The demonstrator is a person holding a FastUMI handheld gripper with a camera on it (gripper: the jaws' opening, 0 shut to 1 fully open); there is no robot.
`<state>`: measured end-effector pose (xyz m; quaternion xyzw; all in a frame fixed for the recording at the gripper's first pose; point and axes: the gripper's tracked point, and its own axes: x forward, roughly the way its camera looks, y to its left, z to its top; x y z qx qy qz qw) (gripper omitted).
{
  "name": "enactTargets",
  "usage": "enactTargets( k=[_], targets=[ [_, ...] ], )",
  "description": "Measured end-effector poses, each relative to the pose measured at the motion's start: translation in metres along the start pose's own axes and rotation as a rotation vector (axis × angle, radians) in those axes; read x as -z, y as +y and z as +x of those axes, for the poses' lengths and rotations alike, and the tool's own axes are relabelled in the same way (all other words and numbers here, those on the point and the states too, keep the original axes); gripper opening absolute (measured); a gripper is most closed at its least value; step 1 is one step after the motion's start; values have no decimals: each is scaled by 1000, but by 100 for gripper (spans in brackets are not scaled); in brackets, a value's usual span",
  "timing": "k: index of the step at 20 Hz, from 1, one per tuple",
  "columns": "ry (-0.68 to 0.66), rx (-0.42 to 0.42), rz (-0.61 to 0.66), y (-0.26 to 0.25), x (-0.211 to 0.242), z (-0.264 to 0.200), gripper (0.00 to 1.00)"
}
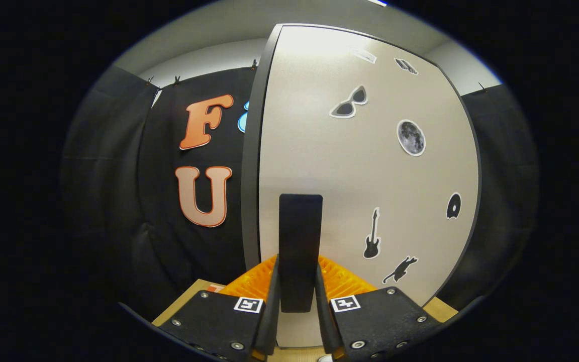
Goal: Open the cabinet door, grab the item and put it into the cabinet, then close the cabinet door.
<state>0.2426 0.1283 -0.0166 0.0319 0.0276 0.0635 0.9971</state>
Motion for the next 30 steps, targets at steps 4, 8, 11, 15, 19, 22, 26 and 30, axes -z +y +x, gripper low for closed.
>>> enactTargets(
  k=[4,8,11,15,19,22,26,30],
  targets=[
    [9,-21,26,0,-3,-17,29],
    [23,-9,57,-5,-4,-38,23],
    [11,27,63,-15,-4,-52,19],
    [4,50,98,-31,-7,-81,15],
    [13,86,97,-49,-4,-106,15],
    [20,111,103,-65,-3,-120,14],
    [29,159,85,-87,-1,-139,14],
    [35,187,69,-111,1,-152,14]
  ],
)
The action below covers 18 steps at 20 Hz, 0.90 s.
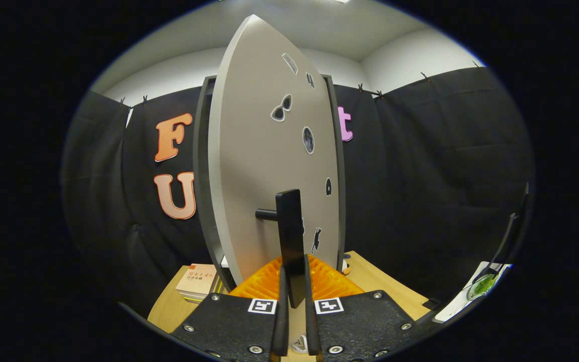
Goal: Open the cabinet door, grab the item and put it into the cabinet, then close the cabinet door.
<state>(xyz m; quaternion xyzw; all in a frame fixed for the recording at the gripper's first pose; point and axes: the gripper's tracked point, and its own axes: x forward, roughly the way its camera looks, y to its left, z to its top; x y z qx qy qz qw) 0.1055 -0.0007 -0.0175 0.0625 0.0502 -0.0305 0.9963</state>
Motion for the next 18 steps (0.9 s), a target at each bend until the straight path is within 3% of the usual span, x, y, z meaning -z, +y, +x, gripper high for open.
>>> enactTargets(
  k=[18],
  targets=[
    [-14,2,-9,-100,-2,-11,13]
  ],
)
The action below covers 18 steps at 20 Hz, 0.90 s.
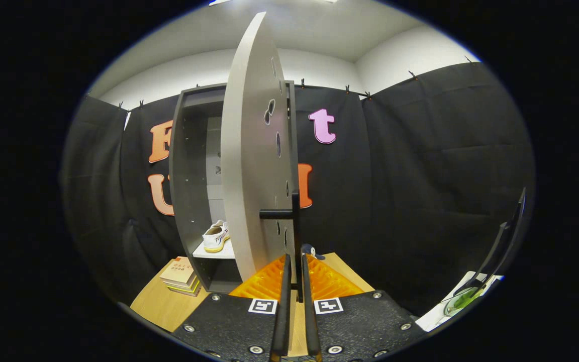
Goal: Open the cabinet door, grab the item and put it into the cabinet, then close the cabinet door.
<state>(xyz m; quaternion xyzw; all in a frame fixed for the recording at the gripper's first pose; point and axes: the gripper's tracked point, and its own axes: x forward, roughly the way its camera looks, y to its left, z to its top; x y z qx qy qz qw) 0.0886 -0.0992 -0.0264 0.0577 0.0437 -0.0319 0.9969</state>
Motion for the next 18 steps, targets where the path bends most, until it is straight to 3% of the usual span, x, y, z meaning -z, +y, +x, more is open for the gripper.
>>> enactTargets(
  k=[13,18],
  targets=[
    [4,75,-50,-37,-2,-7,10],
    [0,141,-53,-52,-4,-19,7]
  ],
)
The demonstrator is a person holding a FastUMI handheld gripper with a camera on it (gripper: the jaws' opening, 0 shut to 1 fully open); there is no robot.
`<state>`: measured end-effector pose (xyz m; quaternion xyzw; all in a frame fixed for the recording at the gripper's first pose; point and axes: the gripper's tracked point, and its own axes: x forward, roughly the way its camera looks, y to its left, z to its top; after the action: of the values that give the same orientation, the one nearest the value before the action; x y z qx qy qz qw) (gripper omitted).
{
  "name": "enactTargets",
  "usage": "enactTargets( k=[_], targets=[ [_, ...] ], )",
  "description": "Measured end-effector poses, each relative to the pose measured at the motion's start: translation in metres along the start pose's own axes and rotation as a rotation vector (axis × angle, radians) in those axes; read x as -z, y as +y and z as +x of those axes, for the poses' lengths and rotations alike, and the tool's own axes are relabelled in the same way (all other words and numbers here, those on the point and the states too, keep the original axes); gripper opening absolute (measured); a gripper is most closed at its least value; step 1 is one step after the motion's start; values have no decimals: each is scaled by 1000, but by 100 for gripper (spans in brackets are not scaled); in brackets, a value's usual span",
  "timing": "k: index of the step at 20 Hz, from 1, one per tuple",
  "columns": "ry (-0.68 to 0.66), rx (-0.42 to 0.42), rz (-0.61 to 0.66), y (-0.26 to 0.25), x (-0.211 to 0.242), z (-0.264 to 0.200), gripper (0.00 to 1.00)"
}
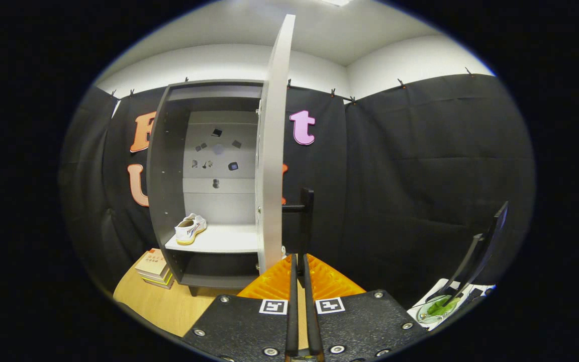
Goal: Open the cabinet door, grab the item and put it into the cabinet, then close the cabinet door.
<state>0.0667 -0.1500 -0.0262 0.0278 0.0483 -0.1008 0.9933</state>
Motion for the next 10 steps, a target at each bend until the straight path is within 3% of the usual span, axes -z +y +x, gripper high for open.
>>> enactTargets(
  k=[6,10],
  targets=[
    [-16,-1,11,14,-7,-22,7],
    [-17,-51,10,50,-11,-33,7]
  ],
)
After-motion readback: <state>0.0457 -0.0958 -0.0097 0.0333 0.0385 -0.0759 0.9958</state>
